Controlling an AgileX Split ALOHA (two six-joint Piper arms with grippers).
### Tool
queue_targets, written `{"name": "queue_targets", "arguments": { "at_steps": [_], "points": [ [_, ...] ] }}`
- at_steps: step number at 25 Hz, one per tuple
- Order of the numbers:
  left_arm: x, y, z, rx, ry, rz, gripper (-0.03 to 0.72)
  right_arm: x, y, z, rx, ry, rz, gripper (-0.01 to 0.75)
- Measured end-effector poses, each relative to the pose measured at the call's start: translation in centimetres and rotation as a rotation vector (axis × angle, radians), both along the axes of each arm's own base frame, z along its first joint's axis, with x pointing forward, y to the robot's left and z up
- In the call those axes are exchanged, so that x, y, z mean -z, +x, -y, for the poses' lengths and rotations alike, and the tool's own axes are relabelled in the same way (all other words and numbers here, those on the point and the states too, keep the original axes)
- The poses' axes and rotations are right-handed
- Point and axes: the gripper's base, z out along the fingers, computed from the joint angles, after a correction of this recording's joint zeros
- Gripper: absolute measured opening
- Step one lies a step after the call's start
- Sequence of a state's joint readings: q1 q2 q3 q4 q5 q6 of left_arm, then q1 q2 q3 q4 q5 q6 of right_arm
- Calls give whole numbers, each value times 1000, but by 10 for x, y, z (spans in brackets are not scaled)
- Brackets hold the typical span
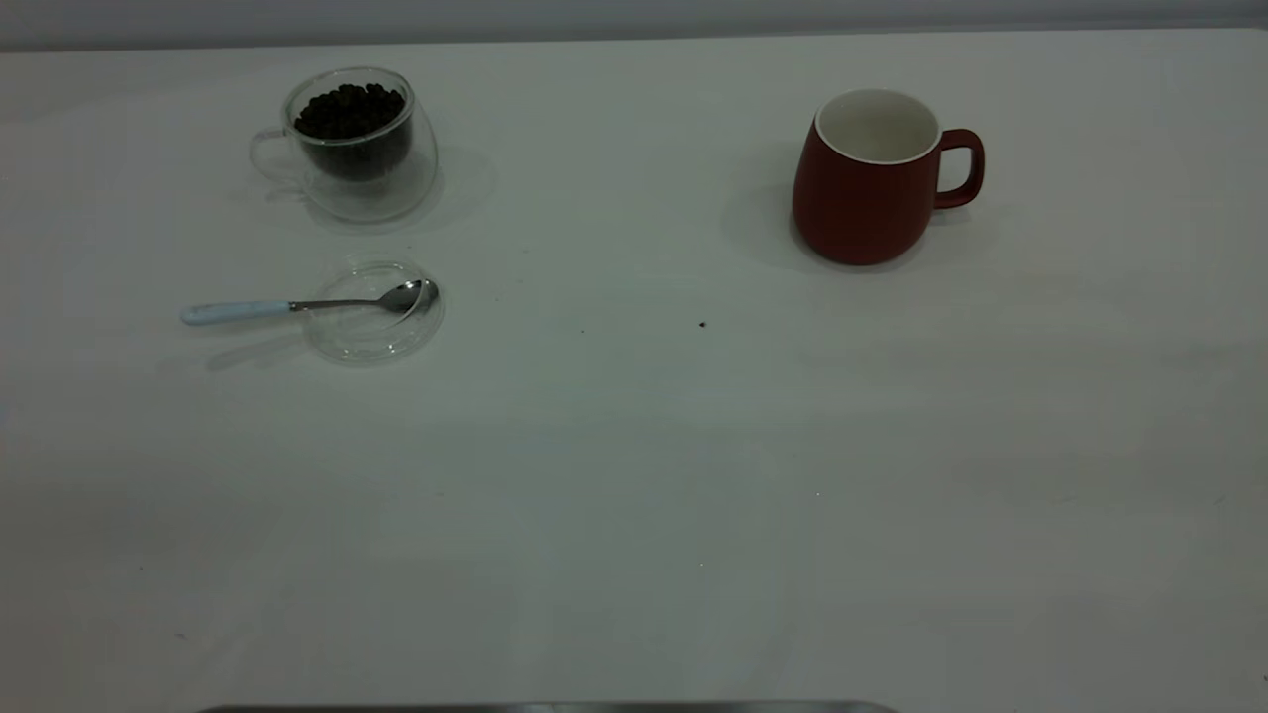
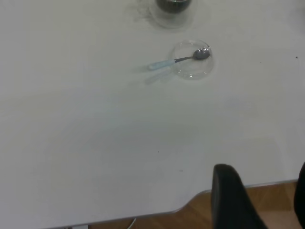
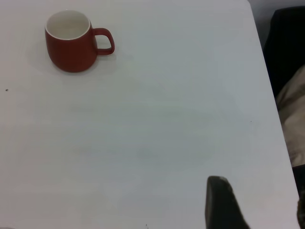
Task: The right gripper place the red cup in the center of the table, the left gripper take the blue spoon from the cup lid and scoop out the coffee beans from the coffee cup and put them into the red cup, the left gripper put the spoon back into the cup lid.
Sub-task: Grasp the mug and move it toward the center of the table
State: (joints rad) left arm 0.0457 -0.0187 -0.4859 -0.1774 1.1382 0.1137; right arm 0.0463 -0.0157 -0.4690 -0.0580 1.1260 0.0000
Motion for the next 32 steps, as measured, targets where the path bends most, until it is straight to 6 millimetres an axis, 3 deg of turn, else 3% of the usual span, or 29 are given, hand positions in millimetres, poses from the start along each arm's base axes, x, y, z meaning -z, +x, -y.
{"name": "queue_targets", "arguments": {
  "at_steps": [32],
  "points": [
    [0,0,0,1,2,0,389,0,0,0,0,0,0,412]
  ]
}}
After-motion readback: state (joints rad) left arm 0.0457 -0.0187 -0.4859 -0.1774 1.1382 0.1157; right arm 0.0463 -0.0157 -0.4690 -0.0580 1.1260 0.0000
